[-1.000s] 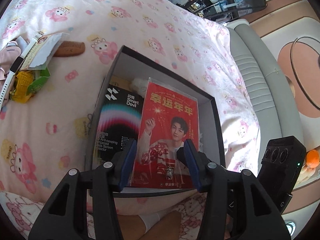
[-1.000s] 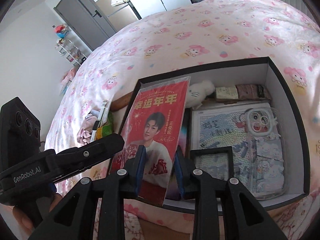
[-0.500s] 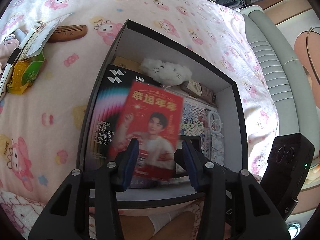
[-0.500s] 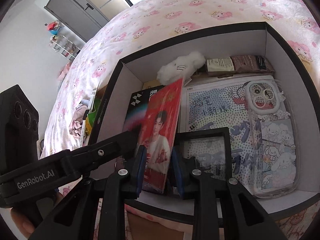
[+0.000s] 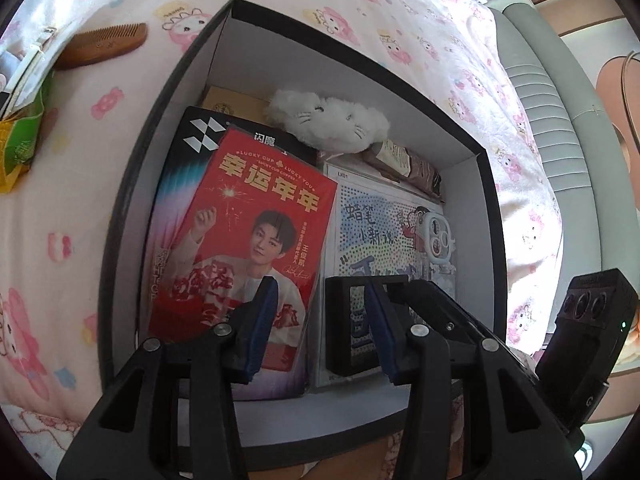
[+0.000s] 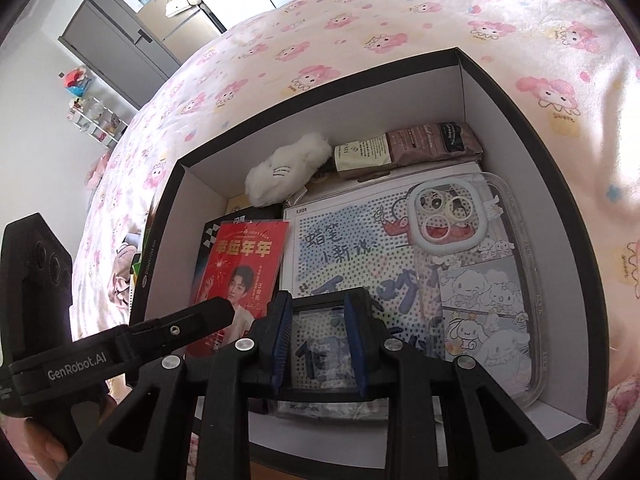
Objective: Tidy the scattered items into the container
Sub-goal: 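Open the left tool to release the red card beside the Smart Devil package, then grasp the black photo frame in the box with the right tool and reposition it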
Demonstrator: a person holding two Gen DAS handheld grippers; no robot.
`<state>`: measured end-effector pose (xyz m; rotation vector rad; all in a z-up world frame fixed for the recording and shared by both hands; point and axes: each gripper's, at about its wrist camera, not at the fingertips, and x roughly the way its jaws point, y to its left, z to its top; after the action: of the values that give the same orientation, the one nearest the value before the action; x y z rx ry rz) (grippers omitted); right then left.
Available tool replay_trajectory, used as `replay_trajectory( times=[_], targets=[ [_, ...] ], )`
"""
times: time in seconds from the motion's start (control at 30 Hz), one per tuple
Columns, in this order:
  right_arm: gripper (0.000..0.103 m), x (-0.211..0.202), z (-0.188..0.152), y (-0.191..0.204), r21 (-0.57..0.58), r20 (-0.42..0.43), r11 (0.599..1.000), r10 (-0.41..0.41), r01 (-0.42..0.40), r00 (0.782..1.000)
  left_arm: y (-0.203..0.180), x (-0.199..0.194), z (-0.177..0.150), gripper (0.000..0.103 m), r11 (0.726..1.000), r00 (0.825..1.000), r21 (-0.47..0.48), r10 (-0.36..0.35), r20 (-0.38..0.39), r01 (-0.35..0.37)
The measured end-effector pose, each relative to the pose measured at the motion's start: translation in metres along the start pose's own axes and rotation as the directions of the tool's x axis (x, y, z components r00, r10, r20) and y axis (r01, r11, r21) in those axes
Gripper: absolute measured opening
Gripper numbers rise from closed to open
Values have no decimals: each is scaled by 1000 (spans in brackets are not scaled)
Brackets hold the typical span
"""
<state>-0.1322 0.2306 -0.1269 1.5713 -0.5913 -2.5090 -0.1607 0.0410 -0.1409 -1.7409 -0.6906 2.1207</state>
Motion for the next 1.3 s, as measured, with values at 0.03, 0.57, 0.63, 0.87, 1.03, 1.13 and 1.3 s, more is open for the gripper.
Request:
replay_trajectory(
  times=[0.03,0.57,0.63,0.87,1.03,1.13,1.3],
  targets=[
    [24,0,1,-1,-5,4,1000,-13,13,1000,-1,4,2,45,1000,1000,-2,-2,-8,2],
    [25,9,12,-4,-37,-11,996,-78,78,997,-2,35,16,44,985,990,-128,-123,-73,113],
    [25,8,15,-1,-38,-12,996,-75,74,997,-1,28,16,44,986,993,-137,-105,-45,98],
    [25,15,37,22,-79,-33,997,0,-2,999,0,-1,39,44,995,999,-92,-21,46,25],
    [25,33,48,41,-118,-74,993,22,-31,997,-12,8,72,43,996,996,-23,89,30,-88],
    [25,41,58,43,-135,-70,991,-9,0,997,-20,15,84,43,988,987,16,155,41,-156],
    [25,44,67,29,-124,-70,990,-69,60,995,-10,35,98,42,981,982,41,191,2,-190]
  ],
)
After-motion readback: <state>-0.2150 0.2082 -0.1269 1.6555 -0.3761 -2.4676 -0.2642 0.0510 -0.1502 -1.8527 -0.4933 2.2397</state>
